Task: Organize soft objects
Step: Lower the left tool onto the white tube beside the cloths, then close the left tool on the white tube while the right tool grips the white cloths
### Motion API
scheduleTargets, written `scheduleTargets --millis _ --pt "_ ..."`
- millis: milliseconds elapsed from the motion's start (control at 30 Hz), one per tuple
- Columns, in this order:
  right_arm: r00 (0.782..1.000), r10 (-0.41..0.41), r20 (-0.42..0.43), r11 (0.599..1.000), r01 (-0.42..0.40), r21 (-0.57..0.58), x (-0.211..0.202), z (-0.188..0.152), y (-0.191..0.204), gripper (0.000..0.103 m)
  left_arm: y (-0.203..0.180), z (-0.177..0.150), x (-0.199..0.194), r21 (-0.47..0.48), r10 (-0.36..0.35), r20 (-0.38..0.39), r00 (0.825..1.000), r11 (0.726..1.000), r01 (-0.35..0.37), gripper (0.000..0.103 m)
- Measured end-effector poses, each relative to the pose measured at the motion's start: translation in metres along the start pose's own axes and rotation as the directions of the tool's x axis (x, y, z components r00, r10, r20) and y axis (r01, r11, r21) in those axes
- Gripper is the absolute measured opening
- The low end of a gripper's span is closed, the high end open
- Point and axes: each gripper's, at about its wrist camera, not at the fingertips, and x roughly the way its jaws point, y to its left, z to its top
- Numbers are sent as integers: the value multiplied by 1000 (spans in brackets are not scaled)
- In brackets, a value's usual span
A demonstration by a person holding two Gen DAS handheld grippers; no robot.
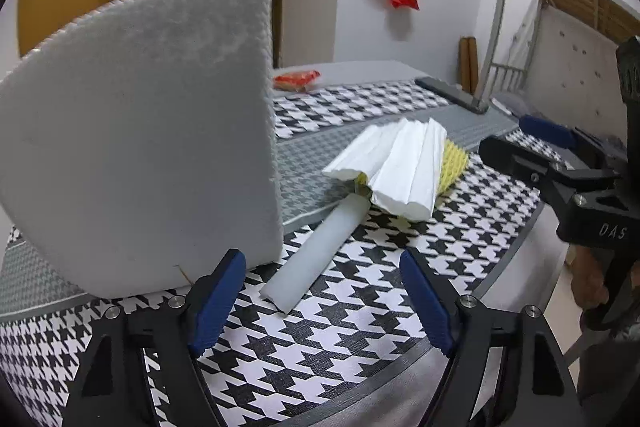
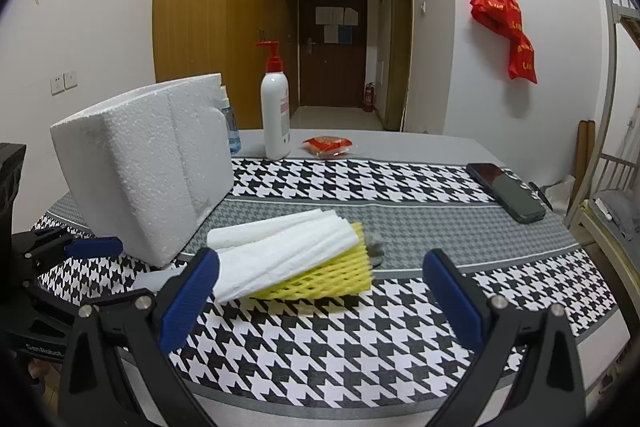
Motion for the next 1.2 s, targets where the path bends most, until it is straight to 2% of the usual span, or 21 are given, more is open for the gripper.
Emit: scheduleTargets --millis 133,200,333,433,500,567,667,833,933,1067,1200 --pt "1000 8 -8 1000 -8 8 2 1 -2 103 2 2 8 44 -3 -40 999 999 5 68" --pt "1000 9 -10 1000 -9 6 3 1 -3 103 4 3 13 56 -12 -66 998 998 16 61" --pt "1000 12 -13 1000 -12 5 5 2 -3 103 5 4 22 97 6 -98 995 995 4 59" --pt "1000 12 -19 1000 -12 0 8 2 -3 103 7 3 25 109 -14 -115 993 994 27 58" --pt "1000 13 -26 1000 -13 0 11 3 -3 103 8 2 31 107 -28 -152 988 993 45 47" --pt "999 10 -32 1000 -10 -2 15 3 -2 103 9 3 36 115 0 -154 988 993 18 46" --pt "999 11 -40 1000 -12 -5 17 3 -1 103 14 4 37 106 -3 -155 988 994 20 37" --pt "999 11 -51 1000 -12 -20 22 4 4 103 14 3 36 134 -16 -149 989 990 36 35" --pt "998 5 -59 1000 -6 -29 25 4 6 103 10 4 35 167 -6 -147 989 985 31 29" --pt "998 1 -66 1000 -3 -29 27 5 8 103 9 5 38 185 -23 -141 990 981 49 28" --pt "996 5 -88 999 -9 -42 34 5 16 103 15 7 38 164 -66 -137 988 983 89 27"
